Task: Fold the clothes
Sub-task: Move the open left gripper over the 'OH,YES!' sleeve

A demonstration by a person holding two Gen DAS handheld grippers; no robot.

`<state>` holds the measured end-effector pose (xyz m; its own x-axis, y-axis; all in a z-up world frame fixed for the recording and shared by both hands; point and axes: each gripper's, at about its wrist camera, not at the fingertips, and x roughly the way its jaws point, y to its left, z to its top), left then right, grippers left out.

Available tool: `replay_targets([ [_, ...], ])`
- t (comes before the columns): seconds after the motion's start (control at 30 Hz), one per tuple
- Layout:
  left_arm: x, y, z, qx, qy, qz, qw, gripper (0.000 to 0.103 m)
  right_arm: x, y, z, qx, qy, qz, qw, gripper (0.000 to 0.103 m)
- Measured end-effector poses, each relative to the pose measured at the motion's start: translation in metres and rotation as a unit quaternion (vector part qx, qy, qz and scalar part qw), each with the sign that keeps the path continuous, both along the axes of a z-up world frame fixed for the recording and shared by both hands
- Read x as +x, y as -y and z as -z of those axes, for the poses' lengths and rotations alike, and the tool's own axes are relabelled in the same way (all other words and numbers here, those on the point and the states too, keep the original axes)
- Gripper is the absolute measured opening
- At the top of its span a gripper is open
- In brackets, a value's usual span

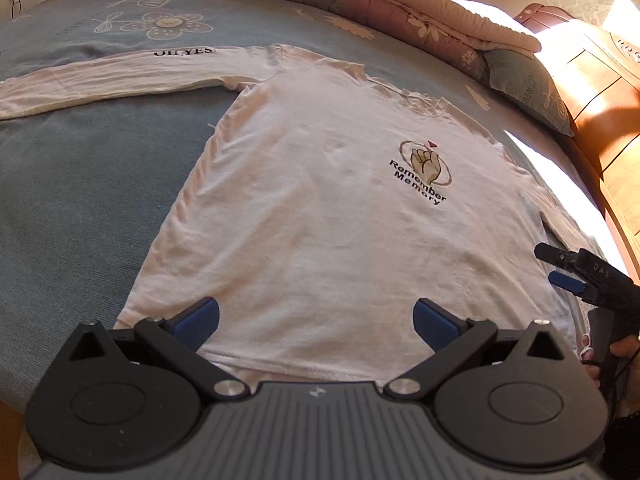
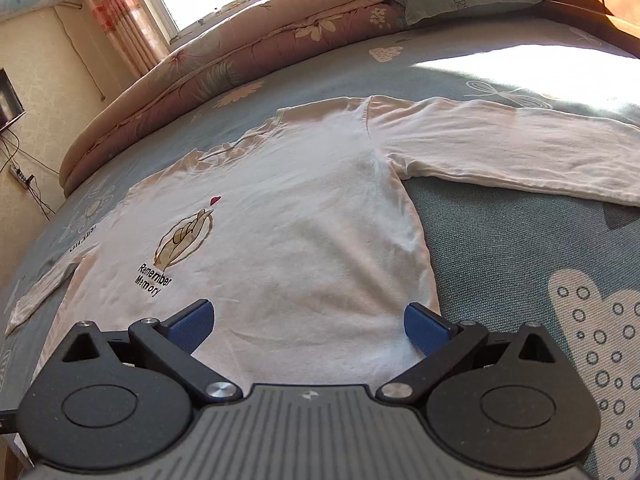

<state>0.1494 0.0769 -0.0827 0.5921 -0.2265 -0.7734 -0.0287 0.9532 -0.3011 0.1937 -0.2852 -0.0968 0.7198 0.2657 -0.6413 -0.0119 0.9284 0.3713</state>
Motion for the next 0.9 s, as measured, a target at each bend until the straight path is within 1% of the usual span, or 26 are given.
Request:
replay_targets([
  [0.07, 0.007, -0.001, -0.007, -0.015, 0.010, 0.003, 0.9998, 0.102, -0.001, -0.006, -0.001, -0.011, 0.001, -0.013, 1.000, 0.103],
  [0.13, 0.013, 0.003, -0.006, -0.014, 0.010, 0.008, 0.9998, 0.102, -0.001, -0.010, -0.003, -0.019, 0.002, -0.025, 1.000, 0.103],
  [0.23, 0.019, 0.005, 0.004, -0.002, 0.000, 0.011, 0.9999, 0.102, -0.004, -0.013, -0.005, -0.013, 0.006, -0.041, 0.999, 0.103],
  [0.33, 0.019, -0.006, 0.014, 0.002, -0.023, -0.009, 0.9997, 0.102, -0.006, -0.013, -0.008, -0.006, 0.007, -0.047, 0.999, 0.103],
  [0.4, 0.015, -0.017, 0.017, -0.007, -0.026, -0.018, 0.9995, 0.102, -0.007, -0.013, -0.009, 0.000, 0.008, -0.051, 0.999, 0.103],
  [0.5, 0.015, -0.029, 0.011, -0.023, -0.028, -0.028, 0.9989, 0.102, -0.010, -0.014, -0.012, 0.020, 0.012, -0.065, 0.998, 0.103],
  [0.57, 0.023, -0.036, 0.004, -0.039, -0.026, -0.031, 0.9984, 0.102, -0.012, -0.017, -0.015, 0.022, 0.019, -0.078, 0.997, 0.103],
  [0.63, 0.035, -0.042, -0.004, -0.060, -0.024, -0.032, 0.9974, 0.102, -0.015, -0.021, -0.018, 0.019, 0.027, -0.089, 0.995, 0.103],
  [0.7, 0.054, -0.045, -0.013, -0.083, -0.016, -0.027, 0.9961, 0.102, -0.018, -0.028, -0.020, 0.003, 0.035, -0.103, 0.994, 0.103],
  [0.9, 0.136, -0.048, -0.021, -0.083, -0.001, -0.045, 0.9955, 0.102, -0.021, -0.044, -0.018, -0.020, 0.036, -0.143, 0.989, 0.103],
])
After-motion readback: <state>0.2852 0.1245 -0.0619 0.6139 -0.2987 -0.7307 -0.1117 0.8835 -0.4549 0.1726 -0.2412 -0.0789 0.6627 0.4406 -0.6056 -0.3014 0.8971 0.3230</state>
